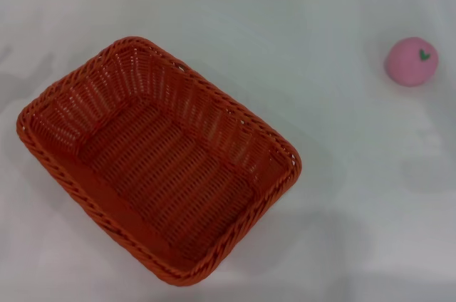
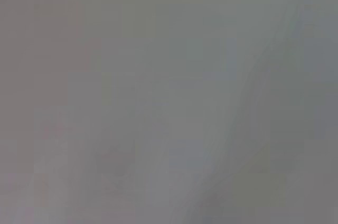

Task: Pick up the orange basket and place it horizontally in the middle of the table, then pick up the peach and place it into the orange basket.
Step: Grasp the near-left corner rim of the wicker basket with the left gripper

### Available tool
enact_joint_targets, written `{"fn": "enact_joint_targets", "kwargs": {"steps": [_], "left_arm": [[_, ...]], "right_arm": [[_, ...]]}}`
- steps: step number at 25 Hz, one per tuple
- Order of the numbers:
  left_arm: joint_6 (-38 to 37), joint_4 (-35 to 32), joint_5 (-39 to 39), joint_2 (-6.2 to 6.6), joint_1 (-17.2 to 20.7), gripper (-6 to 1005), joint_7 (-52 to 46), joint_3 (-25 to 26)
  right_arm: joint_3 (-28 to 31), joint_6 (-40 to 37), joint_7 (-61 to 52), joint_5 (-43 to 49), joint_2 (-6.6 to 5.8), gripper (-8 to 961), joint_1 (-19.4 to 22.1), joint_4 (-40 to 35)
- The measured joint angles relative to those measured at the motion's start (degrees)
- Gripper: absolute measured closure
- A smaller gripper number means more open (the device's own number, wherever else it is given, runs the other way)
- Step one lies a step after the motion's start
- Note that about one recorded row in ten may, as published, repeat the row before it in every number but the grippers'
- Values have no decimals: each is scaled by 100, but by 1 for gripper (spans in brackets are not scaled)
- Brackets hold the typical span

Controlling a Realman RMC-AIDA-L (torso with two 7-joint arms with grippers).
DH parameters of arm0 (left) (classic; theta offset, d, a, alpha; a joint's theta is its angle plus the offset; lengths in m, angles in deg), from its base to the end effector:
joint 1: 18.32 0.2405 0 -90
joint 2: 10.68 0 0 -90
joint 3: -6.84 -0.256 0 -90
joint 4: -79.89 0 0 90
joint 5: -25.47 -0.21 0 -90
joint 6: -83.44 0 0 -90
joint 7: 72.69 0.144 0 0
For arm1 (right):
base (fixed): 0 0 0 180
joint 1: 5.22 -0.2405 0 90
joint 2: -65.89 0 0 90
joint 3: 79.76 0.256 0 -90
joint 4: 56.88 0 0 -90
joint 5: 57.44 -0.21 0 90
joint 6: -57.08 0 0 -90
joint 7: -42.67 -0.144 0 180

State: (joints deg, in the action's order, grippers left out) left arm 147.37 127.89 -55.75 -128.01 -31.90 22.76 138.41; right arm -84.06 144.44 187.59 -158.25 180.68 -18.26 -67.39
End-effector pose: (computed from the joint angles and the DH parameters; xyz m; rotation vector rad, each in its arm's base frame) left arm -0.3298 0.3334 0.0883 -1.9411 -0.8488 -0.8149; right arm 0.4001 0.2424 0.0961 -1.4317 0.5235 0.8369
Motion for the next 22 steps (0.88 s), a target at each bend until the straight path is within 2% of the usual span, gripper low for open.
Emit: {"fn": "enact_joint_targets", "kwargs": {"steps": [3, 6, 10, 15, 18, 22], "left_arm": [[131, 952, -1438, 44, -112, 149, -1367, 1], [605, 1523, -2418, 152, -349, 150, -2343, 9], [1411, 1736, -3451, 458, -866, 151, -3233, 17], [2479, 1772, -4425, 637, -1457, 152, -3502, 23], [2961, 1781, -4683, 663, -1702, 153, -3497, 19], [3184, 1741, -5032, 677, -1929, 154, -3490, -37]], "right_arm": [[0, 4, -13, 0, 0, 82, 1, 6], [3, 31, -21, -11, 1, 82, 11, 33], [42, 113, 5, -35, 8, 83, 27, 140], [61, 200, -28, -46, 9, 83, 38, 185], [68, 295, -26, -51, 9, 83, 38, 246], [70, 355, -22, -86, 12, 84, 23, 325]]}}
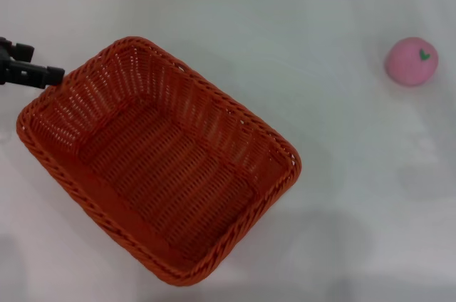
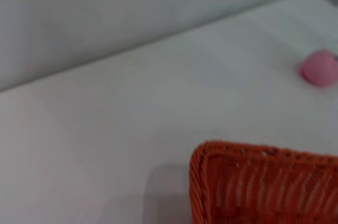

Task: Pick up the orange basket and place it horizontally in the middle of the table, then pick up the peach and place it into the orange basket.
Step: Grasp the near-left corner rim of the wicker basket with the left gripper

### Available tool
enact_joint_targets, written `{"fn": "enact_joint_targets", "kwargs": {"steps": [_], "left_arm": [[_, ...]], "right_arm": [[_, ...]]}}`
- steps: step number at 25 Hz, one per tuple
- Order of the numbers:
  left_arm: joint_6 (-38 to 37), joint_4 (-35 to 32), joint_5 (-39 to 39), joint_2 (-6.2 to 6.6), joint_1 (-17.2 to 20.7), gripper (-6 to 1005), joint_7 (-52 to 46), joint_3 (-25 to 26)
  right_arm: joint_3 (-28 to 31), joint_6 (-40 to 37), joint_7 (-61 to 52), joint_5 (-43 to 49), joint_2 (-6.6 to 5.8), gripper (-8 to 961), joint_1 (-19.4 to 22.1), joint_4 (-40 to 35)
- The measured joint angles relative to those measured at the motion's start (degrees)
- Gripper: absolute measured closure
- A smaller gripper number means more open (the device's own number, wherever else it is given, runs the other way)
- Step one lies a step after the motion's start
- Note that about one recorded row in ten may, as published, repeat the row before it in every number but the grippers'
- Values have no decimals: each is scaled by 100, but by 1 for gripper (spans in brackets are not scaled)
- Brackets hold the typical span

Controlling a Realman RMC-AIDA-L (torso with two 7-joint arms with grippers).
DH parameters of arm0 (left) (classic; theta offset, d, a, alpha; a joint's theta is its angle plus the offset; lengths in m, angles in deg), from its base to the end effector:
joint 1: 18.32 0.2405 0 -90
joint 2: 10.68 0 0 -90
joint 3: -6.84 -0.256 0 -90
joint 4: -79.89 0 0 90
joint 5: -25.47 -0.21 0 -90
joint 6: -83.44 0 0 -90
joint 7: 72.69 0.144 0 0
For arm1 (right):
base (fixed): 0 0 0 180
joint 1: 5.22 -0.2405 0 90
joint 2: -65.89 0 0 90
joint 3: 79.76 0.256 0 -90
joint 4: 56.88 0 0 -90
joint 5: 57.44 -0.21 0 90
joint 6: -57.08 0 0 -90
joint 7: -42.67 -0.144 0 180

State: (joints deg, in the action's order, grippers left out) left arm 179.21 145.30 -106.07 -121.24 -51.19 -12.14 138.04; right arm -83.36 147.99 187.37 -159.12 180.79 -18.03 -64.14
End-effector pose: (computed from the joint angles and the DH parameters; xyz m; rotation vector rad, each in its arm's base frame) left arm -0.2415 0.3640 0.1014 -2.6564 -0.9258 -0.0312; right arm 0.3924 0.2371 0.0894 -1.3989 0.5281 0.9220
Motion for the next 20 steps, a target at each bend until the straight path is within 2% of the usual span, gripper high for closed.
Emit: {"fn": "enact_joint_targets", "kwargs": {"steps": [6, 12, 13, 16, 20], "left_arm": [[-188, -142, -504, -85, -77, 156, 22, -21], [-534, -288, -739, -236, -83, 157, 219, -77], [-723, -310, -890, -368, -83, 158, 318, -105], [-851, -310, -1047, -520, -98, 159, 427, -135], [-960, -320, -1127, -661, -132, 160, 510, -191]], "right_arm": [[0, 44, 18, -10, 6, 84, -2, 120], [-11, 49, 30, -14, 5, 85, -8, 244], [-15, 49, 31, -14, 5, 85, -8, 253], [-32, 49, 32, -18, 5, 85, -10, 268], [-21, 49, 41, -7, 5, 85, -5, 322]]}}
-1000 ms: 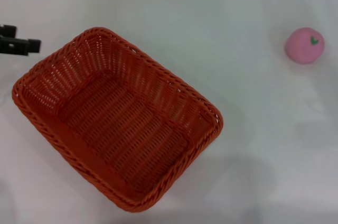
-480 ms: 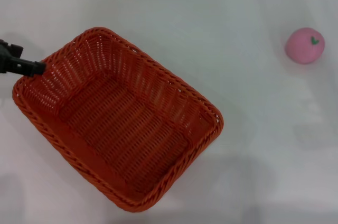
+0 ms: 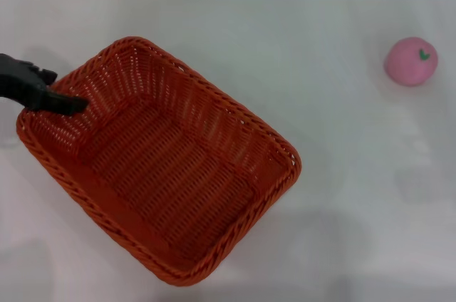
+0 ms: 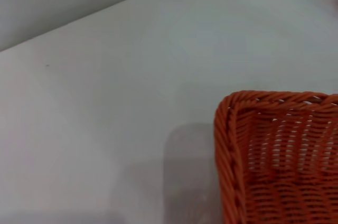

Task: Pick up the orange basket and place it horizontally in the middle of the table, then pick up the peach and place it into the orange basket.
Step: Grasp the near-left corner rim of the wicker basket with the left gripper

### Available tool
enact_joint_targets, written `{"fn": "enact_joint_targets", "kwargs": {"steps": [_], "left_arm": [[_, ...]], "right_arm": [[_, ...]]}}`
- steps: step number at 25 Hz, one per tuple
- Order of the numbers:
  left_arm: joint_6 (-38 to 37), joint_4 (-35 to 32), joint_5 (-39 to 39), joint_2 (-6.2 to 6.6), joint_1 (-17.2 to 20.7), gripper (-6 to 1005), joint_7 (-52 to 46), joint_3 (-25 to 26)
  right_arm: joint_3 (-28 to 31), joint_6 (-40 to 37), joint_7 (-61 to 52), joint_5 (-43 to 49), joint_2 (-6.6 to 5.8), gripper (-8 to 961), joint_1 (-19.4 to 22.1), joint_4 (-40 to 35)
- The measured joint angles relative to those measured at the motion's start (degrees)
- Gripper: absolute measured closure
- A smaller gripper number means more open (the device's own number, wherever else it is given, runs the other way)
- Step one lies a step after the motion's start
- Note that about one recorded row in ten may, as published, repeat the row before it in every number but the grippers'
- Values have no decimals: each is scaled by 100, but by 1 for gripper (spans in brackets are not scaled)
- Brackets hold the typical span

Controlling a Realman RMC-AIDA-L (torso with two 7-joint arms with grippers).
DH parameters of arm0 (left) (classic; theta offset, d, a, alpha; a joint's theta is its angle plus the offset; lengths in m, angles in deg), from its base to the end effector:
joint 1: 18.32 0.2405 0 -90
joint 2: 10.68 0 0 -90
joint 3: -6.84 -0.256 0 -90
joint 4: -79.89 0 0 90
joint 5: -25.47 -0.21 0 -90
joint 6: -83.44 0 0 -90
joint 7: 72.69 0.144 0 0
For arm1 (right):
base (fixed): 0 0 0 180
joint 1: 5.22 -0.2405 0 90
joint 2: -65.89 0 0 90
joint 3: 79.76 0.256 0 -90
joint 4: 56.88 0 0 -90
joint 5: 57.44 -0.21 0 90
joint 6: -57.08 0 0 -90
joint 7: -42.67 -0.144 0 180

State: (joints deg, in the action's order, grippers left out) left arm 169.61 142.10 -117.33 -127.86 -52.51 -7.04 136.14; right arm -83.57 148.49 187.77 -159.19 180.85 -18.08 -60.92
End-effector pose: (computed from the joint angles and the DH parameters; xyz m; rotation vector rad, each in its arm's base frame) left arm -0.2543 0.3711 0.0502 -2.6340 -0.8446 0.1499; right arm 0.3886 0.2360 0.0776 -1.3926 0.5663 0.9602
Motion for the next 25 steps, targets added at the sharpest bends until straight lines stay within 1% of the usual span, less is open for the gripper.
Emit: {"fn": "enact_joint_targets", "kwargs": {"steps": [3, 9, 16, 21, 24, 25], "left_arm": [[-74, -74, -17, -37, -11, 160, 56, -13], [-253, -251, -18, -46, -40, 162, 37, -34], [-269, -272, -18, -75, -87, 164, 19, -70], [-293, -346, -22, -76, -155, 341, -87, -72], [-292, -461, -28, -55, -214, 458, -96, -71], [-296, -626, -77, -14, -294, 498, -131, -71]], "right_arm": [[4, -1, 10, -9, 0, 85, 20, 17], [17, -31, 71, -25, 0, 85, 37, 23], [21, -55, 117, -33, 0, 86, 7, 4], [21, -63, 144, -32, 0, 86, -2, 7], [21, -63, 188, -51, 0, 86, 0, 7], [21, -63, 205, -63, 0, 86, -1, 10]]}}
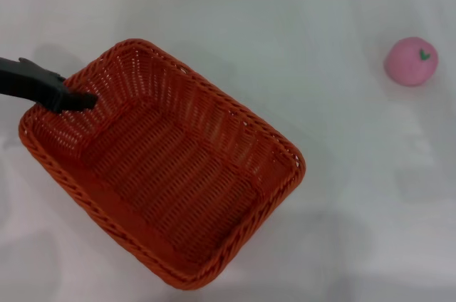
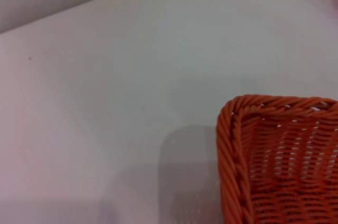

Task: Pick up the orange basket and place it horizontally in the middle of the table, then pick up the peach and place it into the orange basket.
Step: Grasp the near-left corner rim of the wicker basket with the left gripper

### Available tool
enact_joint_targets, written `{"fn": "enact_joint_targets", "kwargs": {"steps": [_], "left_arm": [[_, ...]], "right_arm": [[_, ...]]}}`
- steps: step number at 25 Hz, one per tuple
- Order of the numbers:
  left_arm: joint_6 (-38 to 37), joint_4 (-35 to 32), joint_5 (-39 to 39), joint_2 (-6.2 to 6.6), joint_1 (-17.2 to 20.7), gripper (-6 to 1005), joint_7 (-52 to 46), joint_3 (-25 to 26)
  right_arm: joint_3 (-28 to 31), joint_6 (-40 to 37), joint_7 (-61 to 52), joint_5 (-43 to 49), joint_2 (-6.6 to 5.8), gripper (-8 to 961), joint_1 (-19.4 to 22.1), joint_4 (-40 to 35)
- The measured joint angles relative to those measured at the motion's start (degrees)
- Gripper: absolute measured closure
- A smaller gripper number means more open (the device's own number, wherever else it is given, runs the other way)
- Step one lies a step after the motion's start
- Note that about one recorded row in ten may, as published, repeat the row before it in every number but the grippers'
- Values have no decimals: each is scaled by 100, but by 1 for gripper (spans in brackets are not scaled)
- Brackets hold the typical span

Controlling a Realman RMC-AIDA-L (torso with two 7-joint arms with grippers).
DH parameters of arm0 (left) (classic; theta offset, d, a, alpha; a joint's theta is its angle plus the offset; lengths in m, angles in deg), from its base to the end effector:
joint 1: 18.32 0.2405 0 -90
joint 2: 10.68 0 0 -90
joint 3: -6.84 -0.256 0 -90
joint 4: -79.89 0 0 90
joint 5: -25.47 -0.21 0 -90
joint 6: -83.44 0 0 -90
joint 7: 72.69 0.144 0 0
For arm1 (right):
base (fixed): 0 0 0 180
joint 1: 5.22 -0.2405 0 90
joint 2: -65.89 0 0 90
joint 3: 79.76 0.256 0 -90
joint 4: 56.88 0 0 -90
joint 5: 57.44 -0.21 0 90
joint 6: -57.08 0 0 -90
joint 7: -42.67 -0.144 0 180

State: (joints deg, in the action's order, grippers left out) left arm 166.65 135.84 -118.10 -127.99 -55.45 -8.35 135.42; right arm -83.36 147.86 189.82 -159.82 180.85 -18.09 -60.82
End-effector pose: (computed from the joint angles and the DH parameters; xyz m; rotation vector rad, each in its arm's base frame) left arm -0.2525 0.3789 0.0305 -2.6507 -0.8999 0.1588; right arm 0.3908 0.2362 0.0786 -1.3824 0.5493 0.9244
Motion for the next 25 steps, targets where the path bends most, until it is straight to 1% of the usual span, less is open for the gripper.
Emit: {"fn": "enact_joint_targets", "kwargs": {"steps": [3, 7, 12, 16, 22, 25], "left_arm": [[-50, -73, -78, 9, -41, 619, -57, 0], [-103, -95, -176, -12, -74, 793, -159, 1], [-127, -78, -190, 8, -125, 822, -513, 14], [11, 95, -163, 16, -158, 846, -846, 20], [346, 545, -121, -61, -211, 847, -1582, 0], [426, 624, -89, -75, -276, 846, -1998, 15]], "right_arm": [[0, 0, 16, -25, 0, 86, -3, 5], [0, 1, 16, -28, 0, 86, -19, 6], [0, -5, 16, -29, 0, 86, -40, 5], [0, 3, 17, -29, 0, 86, -42, -6], [0, 21, 20, -28, 0, 87, -50, -33], [0, 24, 22, -30, 0, 87, -50, -52]]}}
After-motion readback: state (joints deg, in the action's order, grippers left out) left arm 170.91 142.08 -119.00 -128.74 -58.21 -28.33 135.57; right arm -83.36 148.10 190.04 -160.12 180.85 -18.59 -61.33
